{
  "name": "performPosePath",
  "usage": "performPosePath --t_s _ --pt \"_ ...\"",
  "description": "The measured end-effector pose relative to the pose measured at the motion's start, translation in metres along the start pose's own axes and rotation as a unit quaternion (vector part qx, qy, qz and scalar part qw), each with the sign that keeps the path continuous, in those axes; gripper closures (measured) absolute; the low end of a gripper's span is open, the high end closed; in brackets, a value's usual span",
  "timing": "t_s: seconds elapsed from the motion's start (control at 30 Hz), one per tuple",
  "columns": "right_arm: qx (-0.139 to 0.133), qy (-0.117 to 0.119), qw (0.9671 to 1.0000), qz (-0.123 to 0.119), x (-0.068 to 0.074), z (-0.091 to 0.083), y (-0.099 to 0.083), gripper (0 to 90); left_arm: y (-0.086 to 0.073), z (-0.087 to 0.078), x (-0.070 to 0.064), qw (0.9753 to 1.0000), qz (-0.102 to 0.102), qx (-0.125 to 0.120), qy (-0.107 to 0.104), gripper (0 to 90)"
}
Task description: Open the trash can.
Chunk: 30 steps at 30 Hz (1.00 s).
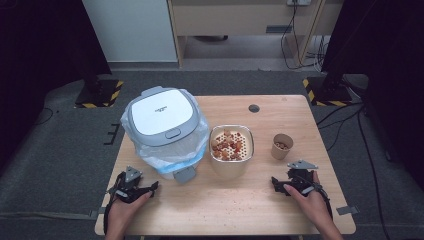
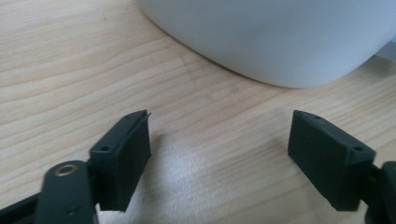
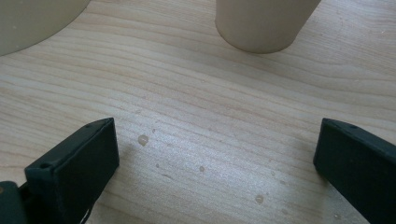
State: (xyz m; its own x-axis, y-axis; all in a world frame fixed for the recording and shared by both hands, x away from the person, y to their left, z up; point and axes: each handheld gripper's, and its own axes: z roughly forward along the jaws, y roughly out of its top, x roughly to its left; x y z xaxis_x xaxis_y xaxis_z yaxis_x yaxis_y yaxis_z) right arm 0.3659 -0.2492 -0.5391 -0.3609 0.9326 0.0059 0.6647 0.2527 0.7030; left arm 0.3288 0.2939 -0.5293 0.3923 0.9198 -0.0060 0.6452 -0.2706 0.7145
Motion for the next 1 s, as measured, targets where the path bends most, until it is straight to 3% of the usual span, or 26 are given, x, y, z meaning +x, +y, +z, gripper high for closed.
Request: performPosePath --t_s 0.1,0.17,0.33,0.63,0.87,1.0 --pt "0.0 0.003 1.0 -0.005 0.0 0.0 0.0 0.6 0.001 -0.006 -0.001 1.0 0.0 -0.007 0.002 27.9" --pt "-0.001 0.006 1.0 -0.008 0.0 -0.001 -0.001 0.6 0.003 -0.019 -0.003 0.9994 -0.011 -0.032 -0.004 30.9" --pt "0.001 0.01 0.9999 -0.01 0.002 -0.001 -0.001 0.6 0.008 -0.037 -0.014 0.998 -0.004 -0.061 -0.012 42.6" --pt "0.0 0.017 0.9997 -0.019 0.003 -0.002 -0.002 0.6 0.016 -0.043 -0.038 0.9967 0.044 -0.06 -0.032 58.2" --pt "0.001 0.02 0.9996 -0.019 0.004 -0.002 -0.002 0.6 0.018 -0.039 -0.05 0.9956 0.051 -0.052 -0.059 65.5" --pt "0.0 0.02 0.9996 -0.021 0.004 -0.002 -0.002 0.6 0.021 -0.036 -0.065 0.9934 0.071 -0.051 -0.075 70.0"
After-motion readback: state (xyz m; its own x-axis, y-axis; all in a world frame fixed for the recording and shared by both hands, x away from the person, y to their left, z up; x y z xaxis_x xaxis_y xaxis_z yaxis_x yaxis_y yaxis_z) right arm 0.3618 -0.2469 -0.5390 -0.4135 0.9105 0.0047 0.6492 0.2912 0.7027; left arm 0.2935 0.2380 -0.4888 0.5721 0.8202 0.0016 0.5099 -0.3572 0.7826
